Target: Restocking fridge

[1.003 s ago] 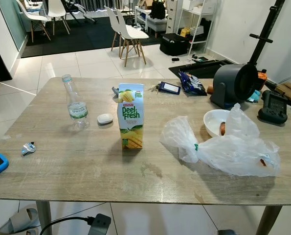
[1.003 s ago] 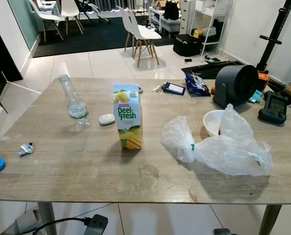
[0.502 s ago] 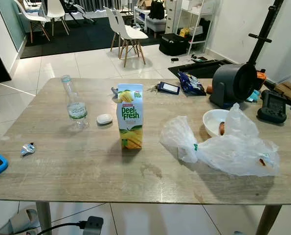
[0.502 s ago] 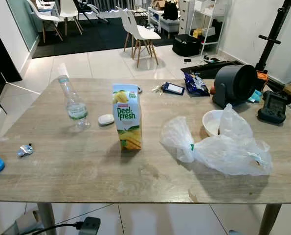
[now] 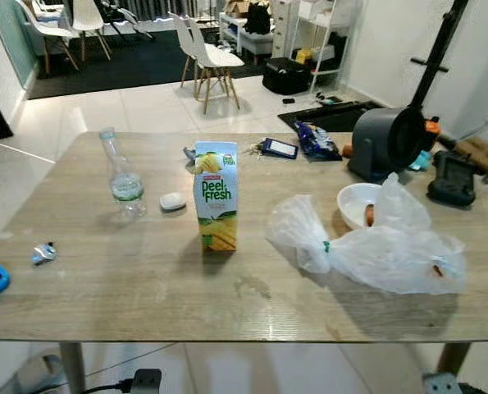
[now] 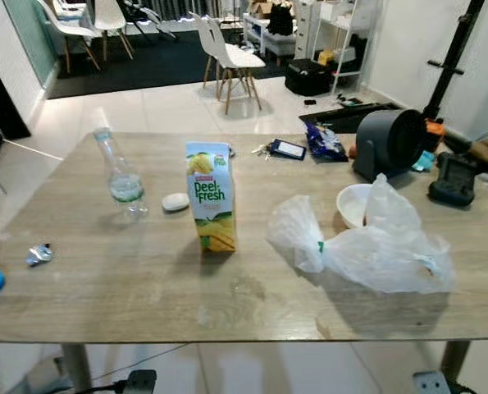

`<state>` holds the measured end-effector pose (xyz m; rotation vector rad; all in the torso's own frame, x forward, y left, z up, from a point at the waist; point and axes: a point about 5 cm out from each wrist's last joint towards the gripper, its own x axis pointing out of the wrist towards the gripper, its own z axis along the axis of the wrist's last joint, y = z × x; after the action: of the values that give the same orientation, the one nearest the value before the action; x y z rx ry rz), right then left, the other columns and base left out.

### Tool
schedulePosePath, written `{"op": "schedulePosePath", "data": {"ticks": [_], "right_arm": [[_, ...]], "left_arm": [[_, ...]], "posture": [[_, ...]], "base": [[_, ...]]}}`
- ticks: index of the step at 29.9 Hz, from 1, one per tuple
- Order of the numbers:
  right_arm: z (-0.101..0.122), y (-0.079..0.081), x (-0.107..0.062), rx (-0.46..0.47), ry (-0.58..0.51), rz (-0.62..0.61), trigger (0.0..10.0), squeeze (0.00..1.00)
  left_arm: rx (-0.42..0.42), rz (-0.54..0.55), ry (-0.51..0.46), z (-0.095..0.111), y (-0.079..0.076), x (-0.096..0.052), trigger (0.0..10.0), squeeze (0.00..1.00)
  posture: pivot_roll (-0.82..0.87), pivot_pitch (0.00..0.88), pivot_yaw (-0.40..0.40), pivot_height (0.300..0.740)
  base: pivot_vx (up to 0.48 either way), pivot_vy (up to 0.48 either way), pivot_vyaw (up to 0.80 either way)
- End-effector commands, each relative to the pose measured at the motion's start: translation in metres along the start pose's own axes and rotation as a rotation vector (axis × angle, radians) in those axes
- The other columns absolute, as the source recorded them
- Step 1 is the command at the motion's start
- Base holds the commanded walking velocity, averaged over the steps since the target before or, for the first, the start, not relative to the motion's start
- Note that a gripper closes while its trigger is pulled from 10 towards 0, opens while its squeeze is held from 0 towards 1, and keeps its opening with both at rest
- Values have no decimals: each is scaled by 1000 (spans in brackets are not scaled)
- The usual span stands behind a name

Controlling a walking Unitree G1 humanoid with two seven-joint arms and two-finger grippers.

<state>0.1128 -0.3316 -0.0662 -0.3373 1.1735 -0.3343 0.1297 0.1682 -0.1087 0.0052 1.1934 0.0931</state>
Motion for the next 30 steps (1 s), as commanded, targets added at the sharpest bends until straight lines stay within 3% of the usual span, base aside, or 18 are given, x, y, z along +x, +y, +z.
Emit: {"op": "schedulePosePath", "data": {"ticks": [1,2,3,4,6,7,8,9,10,13,22,30], "right_arm": [[0,-8,0,6,3,-11,10000,0],[0,-8,0,6,3,-11,10000,0],[0,-10,0,13,6,-14,10000,0],[-1,-12,-1,24,8,-17,10000,0],[-1,-12,-1,24,8,-17,10000,0],[-1,-14,-1,36,11,-22,10000,0],[-1,-14,-1,36,11,-22,10000,0],[-1,-16,-1,44,12,-23,10000,0],[-1,-16,-1,49,13,-23,10000,0],[-2,-18,-1,54,15,-27,10000,0],[-14,-28,-3,102,41,-60,10000,0],[-12,-45,-5,138,33,-109,10000,0]], "left_arm": [[-25,27,-5,-2,2,0,10000,0],[-25,27,-5,-2,2,0,10000,0],[-17,54,-13,-6,21,-1,10000,0],[-27,112,-3,-19,76,-9,10000,0],[-27,112,-3,-19,76,-9,10000,0],[-33,158,-1,-25,117,-20,10000,0],[-33,158,-1,-25,117,-20,10000,0],[-44,193,-9,-27,145,-30,10000,0],[-59,220,-25,-25,160,-36,10000,0],[-63,235,-44,-20,168,-39,10000,0],[-74,244,-49,-25,170,-40,10000,0],[-89,273,-75,-20,178,-43,10000,0]], "posture": [[71,19,1,740],[71,19,1,740],[71,19,1,740],[73,22,2,740],[73,22,2,740],[85,33,-3,740],[85,33,-3,740],[90,22,-9,740],[80,27,-1,740],[85,27,3,740],[81,38,-4,740],[76,25,-7,740]], "base": [[0,0,0],[0,0,0],[0,0,0],[0,0,0],[0,0,0],[0,0,0],[0,0,0],[0,0,0],[0,0,0],[0,0,0],[0,0,0],[0,0,0]]}}
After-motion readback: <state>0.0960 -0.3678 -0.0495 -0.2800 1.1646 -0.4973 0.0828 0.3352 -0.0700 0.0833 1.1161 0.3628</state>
